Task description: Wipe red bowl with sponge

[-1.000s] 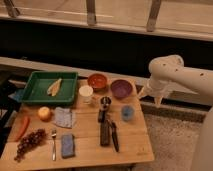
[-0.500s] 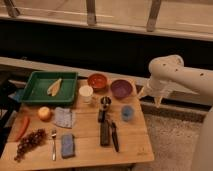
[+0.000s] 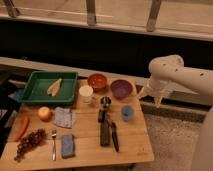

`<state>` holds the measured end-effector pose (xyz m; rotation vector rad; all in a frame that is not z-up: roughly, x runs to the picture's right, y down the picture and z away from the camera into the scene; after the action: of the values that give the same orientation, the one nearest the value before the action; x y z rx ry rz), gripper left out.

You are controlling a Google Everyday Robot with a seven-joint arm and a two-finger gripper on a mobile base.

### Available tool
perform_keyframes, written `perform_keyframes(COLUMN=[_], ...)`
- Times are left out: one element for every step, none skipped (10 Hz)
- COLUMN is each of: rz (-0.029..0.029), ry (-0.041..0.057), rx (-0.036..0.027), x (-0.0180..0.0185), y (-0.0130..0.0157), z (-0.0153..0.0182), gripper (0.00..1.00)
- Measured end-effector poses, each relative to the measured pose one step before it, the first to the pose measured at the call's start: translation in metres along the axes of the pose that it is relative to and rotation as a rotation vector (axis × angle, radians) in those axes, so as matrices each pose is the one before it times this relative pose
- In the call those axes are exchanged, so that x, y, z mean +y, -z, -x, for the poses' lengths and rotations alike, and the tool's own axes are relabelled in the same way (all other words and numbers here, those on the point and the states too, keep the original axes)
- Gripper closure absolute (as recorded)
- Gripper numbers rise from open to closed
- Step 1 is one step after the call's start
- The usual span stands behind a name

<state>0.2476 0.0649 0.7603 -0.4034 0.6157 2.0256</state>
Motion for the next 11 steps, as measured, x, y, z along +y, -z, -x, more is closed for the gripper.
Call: perform_keyframes(rz=[-0.00006, 0.00012, 0.00056, 0.00255, 0.00354, 0.00573, 0.01077, 0.00729, 0.00672, 0.01404, 0.0148], ry=[-0.00009, 0.00001, 0.00143, 0.0084, 0.02192, 0.04539, 0.04267, 0.05106, 0.04705, 0.06694, 0.05387], rx=[-0.00001, -0.00003, -0.00224, -0.00646, -0.00583, -0.00547, -0.00028, -0.00037, -0.00085, 0.00324, 0.0094], x=[-0.00009, 0.00008, 0.00061, 0.00139, 0.00283, 0.00984, 0.01756, 0.0211, 0.0224, 0.03512, 0.02895], y=[-0.00001, 0.00001, 0.00072, 0.00137, 0.00377, 0.00441, 0.00222, 0.00089, 0.00086, 0.00037, -0.00128], z=[0.00002, -0.00002, -0.00053, -0.00084, -0.00264, -0.00939, -0.01056, -0.01151, -0.01082, -0.01506, -0.01047], gripper=[0.3, 0.3, 0.3, 0.3, 0.3, 0.3, 0.3, 0.3, 0.3, 0.3, 0.3])
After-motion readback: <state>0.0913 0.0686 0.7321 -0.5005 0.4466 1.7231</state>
